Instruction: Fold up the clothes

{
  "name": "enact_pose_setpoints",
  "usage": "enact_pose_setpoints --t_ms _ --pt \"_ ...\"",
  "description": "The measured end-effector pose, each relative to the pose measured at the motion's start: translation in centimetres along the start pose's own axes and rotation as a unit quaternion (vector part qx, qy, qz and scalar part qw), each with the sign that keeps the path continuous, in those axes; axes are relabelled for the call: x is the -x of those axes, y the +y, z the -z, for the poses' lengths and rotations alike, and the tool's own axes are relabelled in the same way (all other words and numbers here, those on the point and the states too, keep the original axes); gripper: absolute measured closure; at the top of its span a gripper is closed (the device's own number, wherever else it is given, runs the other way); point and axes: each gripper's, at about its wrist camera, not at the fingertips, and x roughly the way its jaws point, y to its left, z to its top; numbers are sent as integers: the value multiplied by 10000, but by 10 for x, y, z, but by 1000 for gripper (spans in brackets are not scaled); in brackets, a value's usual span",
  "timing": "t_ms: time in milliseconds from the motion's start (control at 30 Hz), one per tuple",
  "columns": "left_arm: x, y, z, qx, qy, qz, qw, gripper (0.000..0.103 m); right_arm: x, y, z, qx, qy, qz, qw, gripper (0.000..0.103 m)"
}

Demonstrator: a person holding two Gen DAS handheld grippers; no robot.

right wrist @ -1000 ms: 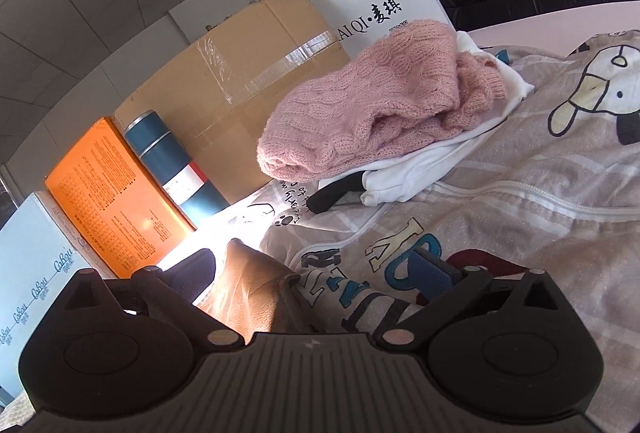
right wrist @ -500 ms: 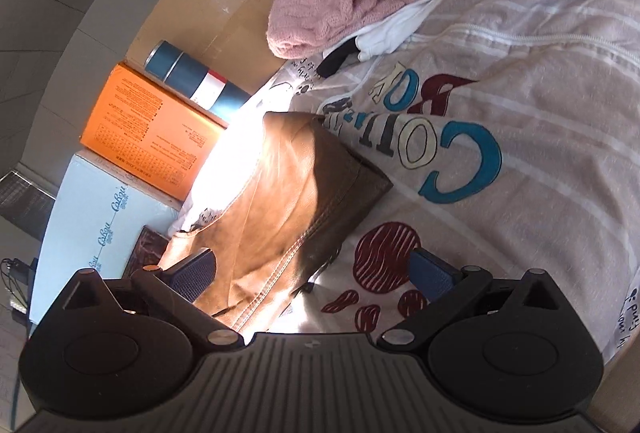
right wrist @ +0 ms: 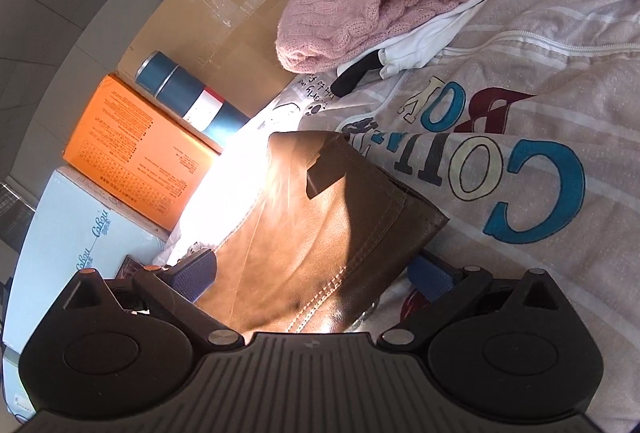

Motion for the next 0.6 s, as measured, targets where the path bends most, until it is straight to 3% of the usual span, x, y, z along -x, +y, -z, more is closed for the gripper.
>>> enact_pose_setpoints --t_ms 133,200,267,333,433,600 --pt "-1 0 0 3 26 45 10000 2 -13 6 4 -99 -506 141 9986 7" --pt "-2 0 0 2 37 60 10000 2 -19 7 4 -177 -632 240 9976 28" --pt "-2 0 0 -13 43 59 10000 2 -24 5 4 -175 -594 251 9978 67" --pt "-2 0 0 -28 49 57 10000 1 -29 2 4 -172 -553 260 9980 85" --pt "-2 0 0 -36 57 84 9999 1 -21 -4 2 -335 -646 -24 9973 94" --pt "-3 -2 1 -96 87 234 9996 0 -7 1 -5 -276 -811 -457 9953 95"
